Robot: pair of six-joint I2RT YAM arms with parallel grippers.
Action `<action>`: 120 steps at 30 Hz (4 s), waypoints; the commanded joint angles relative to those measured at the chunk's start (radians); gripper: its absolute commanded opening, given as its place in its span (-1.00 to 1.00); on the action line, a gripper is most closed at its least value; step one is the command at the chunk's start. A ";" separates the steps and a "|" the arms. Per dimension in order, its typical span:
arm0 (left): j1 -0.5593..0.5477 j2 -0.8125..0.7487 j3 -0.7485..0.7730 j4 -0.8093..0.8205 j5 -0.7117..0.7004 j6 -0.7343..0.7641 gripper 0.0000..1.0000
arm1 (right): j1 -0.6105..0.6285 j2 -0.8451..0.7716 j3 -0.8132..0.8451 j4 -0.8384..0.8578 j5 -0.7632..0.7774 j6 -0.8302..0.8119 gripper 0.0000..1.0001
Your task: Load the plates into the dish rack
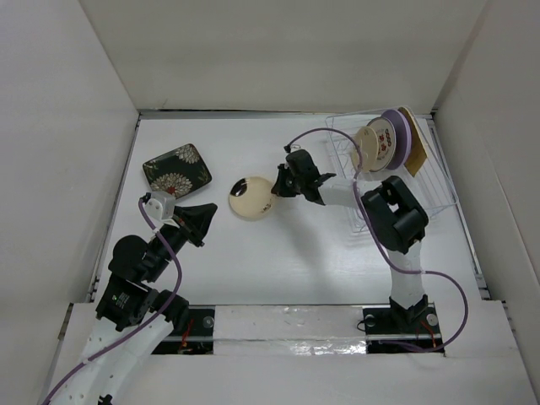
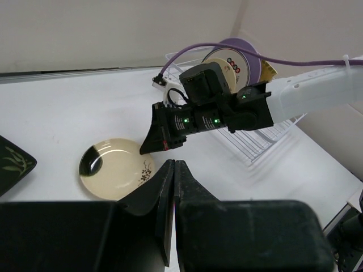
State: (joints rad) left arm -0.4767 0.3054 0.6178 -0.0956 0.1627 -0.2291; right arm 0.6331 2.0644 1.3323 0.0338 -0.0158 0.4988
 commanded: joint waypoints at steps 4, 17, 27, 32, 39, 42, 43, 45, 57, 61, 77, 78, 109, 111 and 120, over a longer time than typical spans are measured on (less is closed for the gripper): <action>-0.007 -0.006 0.030 0.037 -0.003 0.005 -1.00 | -0.013 -0.191 -0.110 0.199 -0.014 0.018 -1.00; -0.007 -0.058 0.031 0.048 0.024 0.004 -1.00 | -0.237 -0.566 -0.195 0.418 0.893 -0.606 -1.00; -0.007 -0.094 0.031 0.057 0.058 -0.001 -1.00 | -0.325 -0.480 -0.206 0.672 0.869 -0.910 -1.00; -0.007 -0.106 0.033 0.054 0.043 0.001 -1.00 | -0.325 -0.452 -0.214 0.634 0.855 -0.933 -1.00; -0.007 -0.104 0.033 0.053 0.043 0.001 -0.99 | -0.305 -0.399 -0.214 0.555 0.795 -0.934 -1.00; -0.007 -0.104 0.033 0.053 0.040 0.002 -0.99 | -0.291 -0.371 -0.216 0.522 0.757 -0.931 -1.00; -0.007 -0.104 0.033 0.050 0.040 0.002 -0.99 | -0.279 -0.363 -0.219 0.523 0.757 -0.934 -1.00; -0.007 -0.106 0.033 0.051 0.038 0.002 -0.99 | -0.270 -0.343 -0.225 0.531 0.764 -0.948 -1.00; -0.007 -0.078 0.028 0.050 0.026 0.001 -0.99 | -0.240 -0.395 -0.101 0.310 0.762 -0.751 0.33; -0.007 -0.060 0.028 0.043 -0.014 0.001 -0.99 | -0.199 -0.444 0.022 0.098 0.518 -0.534 0.11; -0.007 0.060 0.023 0.016 -0.224 -0.004 -1.00 | 0.086 0.224 0.586 0.026 -0.101 0.073 0.30; -0.007 0.070 0.026 0.011 -0.226 -0.004 -1.00 | 0.095 0.267 0.635 -0.007 -0.130 0.093 0.39; 0.041 0.106 0.025 0.019 -0.246 0.011 -1.00 | 0.197 0.581 0.774 0.239 -0.147 0.515 -1.00; 0.041 0.110 0.025 0.023 -0.239 0.014 -1.00 | 0.206 0.457 0.655 0.308 -0.116 0.491 -1.00; 0.041 0.109 0.020 0.034 -0.219 0.017 -1.00 | 0.244 0.038 0.061 0.561 -0.026 0.480 -1.00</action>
State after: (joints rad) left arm -0.4408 0.4175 0.6178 -0.1139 -0.0708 -0.2241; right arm 0.8608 2.2467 1.4574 0.3481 -0.0769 0.9981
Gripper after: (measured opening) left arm 0.003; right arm 0.175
